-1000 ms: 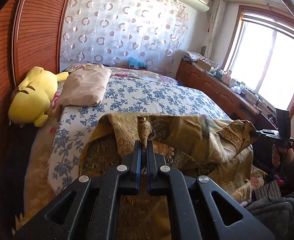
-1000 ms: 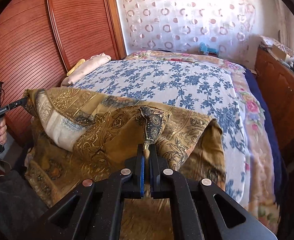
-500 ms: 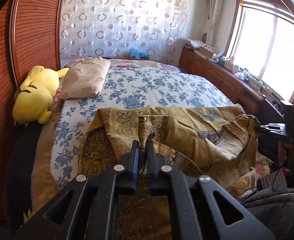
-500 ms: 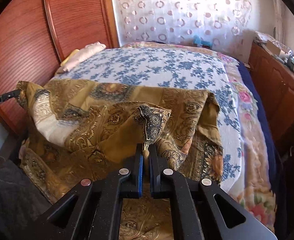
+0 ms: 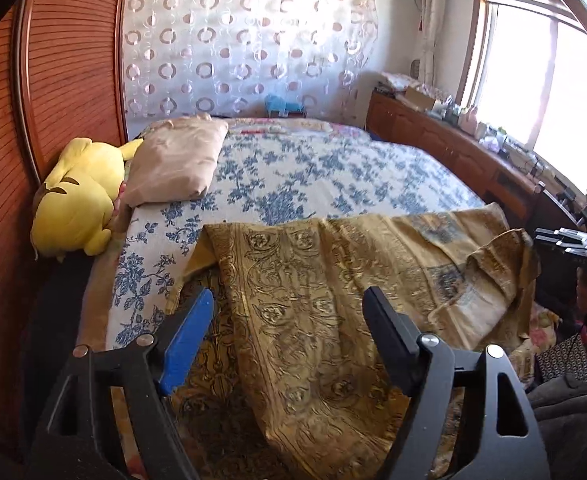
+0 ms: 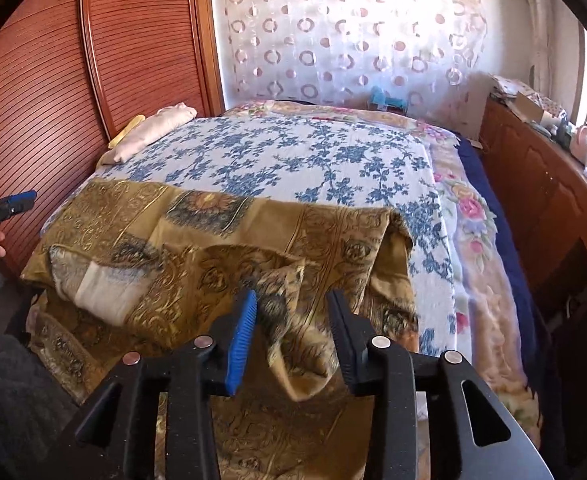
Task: Fold small clothes
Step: 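Open both grippers and release the folded shirt onto the bed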
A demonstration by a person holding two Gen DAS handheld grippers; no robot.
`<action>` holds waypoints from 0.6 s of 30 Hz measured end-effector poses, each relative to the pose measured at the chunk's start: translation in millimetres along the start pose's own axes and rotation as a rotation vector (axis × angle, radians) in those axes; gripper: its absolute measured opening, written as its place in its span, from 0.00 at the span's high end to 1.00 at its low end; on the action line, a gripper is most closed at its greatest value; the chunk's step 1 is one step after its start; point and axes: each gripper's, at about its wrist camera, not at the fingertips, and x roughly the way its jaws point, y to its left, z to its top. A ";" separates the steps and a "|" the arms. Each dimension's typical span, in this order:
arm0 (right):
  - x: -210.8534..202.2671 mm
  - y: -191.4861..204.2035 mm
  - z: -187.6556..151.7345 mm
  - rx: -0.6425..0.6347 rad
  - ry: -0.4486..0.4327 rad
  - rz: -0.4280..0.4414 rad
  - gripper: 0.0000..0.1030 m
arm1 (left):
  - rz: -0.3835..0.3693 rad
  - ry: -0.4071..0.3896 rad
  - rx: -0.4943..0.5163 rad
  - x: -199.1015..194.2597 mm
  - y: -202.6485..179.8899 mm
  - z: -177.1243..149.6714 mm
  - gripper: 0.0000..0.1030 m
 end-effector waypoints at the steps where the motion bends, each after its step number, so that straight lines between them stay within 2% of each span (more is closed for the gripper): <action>1: 4.0 -0.8 2.0 0.000 -0.003 0.004 0.58 | 0.003 0.007 0.001 6.2 1.8 1.5 0.24; 5: 20.6 -8.4 10.6 0.012 -0.022 0.009 0.43 | 0.004 0.035 -0.006 28.9 11.9 7.3 0.24; 7: 30.1 -13.1 14.3 0.021 -0.025 0.002 0.39 | 0.015 0.053 -0.014 41.6 19.7 12.4 0.24; 13: 63.1 -29.3 25.0 0.053 -0.006 -0.068 0.38 | 0.058 0.092 -0.017 72.6 42.1 24.8 0.24; 18: 82.8 -41.2 32.4 0.098 0.013 -0.069 0.37 | 0.080 0.128 -0.030 93.0 56.9 31.7 0.24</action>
